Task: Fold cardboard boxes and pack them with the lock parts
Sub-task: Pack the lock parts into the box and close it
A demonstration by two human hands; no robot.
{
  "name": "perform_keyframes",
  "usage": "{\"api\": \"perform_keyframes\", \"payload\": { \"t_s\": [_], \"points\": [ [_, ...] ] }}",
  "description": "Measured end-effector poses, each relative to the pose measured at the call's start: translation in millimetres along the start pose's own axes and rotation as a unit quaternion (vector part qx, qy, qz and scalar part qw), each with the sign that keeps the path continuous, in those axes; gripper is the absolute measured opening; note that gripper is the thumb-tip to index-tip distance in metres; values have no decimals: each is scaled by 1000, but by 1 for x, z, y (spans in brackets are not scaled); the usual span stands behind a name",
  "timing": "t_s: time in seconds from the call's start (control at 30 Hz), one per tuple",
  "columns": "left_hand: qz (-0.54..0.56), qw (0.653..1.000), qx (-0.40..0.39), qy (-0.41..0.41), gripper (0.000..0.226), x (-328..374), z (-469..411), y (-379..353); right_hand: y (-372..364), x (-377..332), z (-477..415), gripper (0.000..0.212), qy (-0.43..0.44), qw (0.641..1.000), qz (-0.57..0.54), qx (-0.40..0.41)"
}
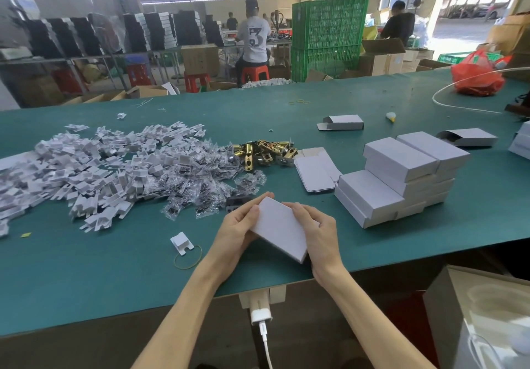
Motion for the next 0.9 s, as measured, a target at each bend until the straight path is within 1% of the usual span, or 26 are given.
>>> {"api": "perform_keyframes", "payload": {
  "t_s": [0.13, 0.3, 0.5, 0.67, 0.77, 0.83, 0.9],
  "points": [
    [25, 1000, -18, -4, 38, 1, 2, -1, 1, 0, -1, 21, -6, 1000, -4, -11],
    [25, 1000, -3, -5, 35, -3, 2, 2, 0, 1, -4, 20, -1, 1000, 6, -28],
    [37, 999, -8, 6, 36, -3, 1, 2, -1, -3, -3, 20, 1, 999, 2, -51],
    [8, 998, -52, 18, 39, 6, 7, -3, 3, -5, -3, 20, -2, 1000, -4, -23],
    [47, 996, -75, 28, 44, 10, 7, -3, 3, -4, -3, 15, -7, 1000, -22, -17],
    [63, 994, -84, 33, 45, 10, 6, -1, 7, -2, -4, 15, -1, 1000, -14, 17],
    [64, 994, -80, 33, 42, 8, 5, 1, 10, -1, -4, 20, 28, 997, 35, 60]
  ]
}}
Point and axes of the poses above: each hand's wrist, its own z-axis away from the middle knuckle, its own y-axis out of the back of the hand, x = y × z, the point moved 6 cm from there along -z, towards the middle knuckle, and after that the axes turned 2 degrees about x, right-handed, at the moved point
